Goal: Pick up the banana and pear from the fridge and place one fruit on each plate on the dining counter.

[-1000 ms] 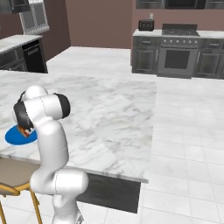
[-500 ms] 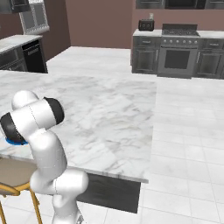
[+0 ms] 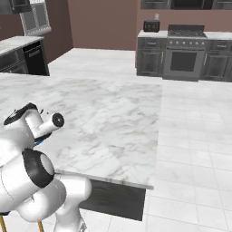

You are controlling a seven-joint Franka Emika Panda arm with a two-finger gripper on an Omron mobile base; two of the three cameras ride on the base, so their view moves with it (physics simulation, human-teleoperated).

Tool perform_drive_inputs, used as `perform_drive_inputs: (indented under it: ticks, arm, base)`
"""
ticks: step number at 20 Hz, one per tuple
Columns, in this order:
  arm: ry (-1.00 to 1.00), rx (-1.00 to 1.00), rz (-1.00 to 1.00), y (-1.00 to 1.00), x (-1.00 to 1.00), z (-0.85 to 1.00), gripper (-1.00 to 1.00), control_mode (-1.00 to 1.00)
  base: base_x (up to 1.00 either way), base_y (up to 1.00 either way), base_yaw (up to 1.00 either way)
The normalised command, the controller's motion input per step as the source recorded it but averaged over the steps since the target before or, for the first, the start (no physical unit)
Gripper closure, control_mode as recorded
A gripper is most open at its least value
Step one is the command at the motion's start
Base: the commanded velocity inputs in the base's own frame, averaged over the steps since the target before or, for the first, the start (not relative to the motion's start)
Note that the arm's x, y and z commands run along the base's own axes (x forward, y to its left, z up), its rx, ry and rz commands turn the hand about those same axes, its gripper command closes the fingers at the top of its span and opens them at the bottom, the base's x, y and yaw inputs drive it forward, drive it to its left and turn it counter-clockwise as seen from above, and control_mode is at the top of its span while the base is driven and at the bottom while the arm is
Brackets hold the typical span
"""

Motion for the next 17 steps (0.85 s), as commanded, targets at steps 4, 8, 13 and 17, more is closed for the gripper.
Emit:
perform_drive_inputs:
  ticks: [4,8,13,17]
  arm:
    - [-0.11,0.00,0.00,-0.61,-0.96,1.00,-1.00,-1.00]
    - [0.00,-0.01,0.00,-0.71,-0.74,1.00,-1.00,-1.00]
    - [0.06,-0.08,-0.03,-0.99,-0.60,0.80,-1.00,-1.00]
    - [0.14,-0.20,-0.07,-1.00,-0.39,0.39,-1.00,-1.00]
  base:
    - [0.00,0.00,0.00]
    - [0.00,0.00,0.00]
    - [0.00,0.00,0.00]
    - [0.00,0.00,0.00]
